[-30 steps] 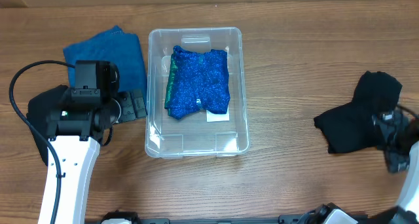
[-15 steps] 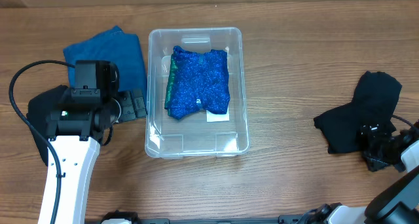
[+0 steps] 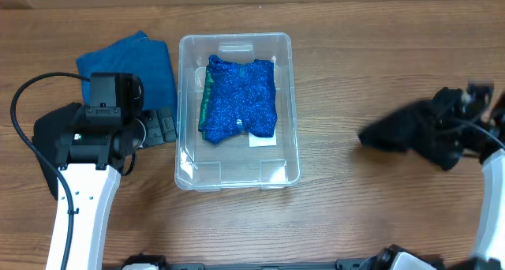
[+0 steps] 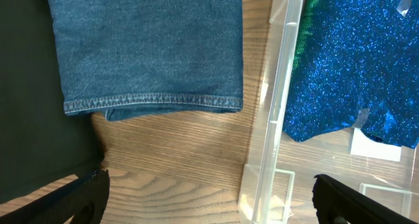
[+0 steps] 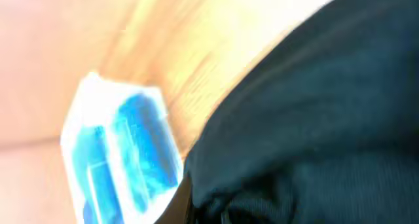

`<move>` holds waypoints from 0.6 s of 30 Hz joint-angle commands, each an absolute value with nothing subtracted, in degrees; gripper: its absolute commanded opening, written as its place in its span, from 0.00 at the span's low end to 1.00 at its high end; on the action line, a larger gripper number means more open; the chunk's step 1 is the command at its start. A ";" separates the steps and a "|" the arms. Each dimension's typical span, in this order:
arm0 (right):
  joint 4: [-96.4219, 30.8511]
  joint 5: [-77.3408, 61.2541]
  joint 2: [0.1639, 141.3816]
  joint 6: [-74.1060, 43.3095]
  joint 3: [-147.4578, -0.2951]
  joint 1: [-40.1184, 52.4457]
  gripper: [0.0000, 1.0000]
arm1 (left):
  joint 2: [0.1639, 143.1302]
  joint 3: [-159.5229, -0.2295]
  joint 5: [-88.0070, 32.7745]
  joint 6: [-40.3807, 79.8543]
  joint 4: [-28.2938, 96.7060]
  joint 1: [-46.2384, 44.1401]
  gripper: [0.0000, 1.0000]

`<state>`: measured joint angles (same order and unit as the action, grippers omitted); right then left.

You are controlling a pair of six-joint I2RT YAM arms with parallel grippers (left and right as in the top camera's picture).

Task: Pack container
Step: 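Move the right gripper to the black cloth and grasp it, then place the black cloth in the bin's front half, release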

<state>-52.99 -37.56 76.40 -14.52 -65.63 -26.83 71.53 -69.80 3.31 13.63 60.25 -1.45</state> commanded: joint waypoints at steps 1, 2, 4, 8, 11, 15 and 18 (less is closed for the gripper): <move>-52.93 -35.53 74.15 -11.68 -77.58 -10.24 0.04 | 71.68 -71.18 3.99 14.83 60.18 -1.13 1.00; -51.57 -31.22 74.15 -11.68 -79.57 -2.13 0.04 | 71.68 -71.18 3.99 14.83 60.18 -1.13 1.00; -49.08 -26.35 74.54 -7.75 -79.66 8.43 0.04 | 71.68 -71.18 3.99 14.83 60.20 -1.13 1.00; -48.99 -23.35 78.48 12.38 -79.64 25.02 0.04 | 71.68 -71.16 3.99 14.83 60.20 -1.13 1.00; -51.27 -23.40 85.34 27.99 -79.61 33.43 0.04 | 71.68 -71.16 3.99 14.83 60.20 -1.13 1.00; -59.16 -23.62 94.94 50.92 -79.61 38.76 0.04 | 71.68 -71.16 3.99 14.83 60.20 -1.13 1.00; -61.98 -23.77 101.30 58.63 -79.57 39.64 0.04 | 71.68 -71.16 3.99 14.83 60.20 -1.13 1.00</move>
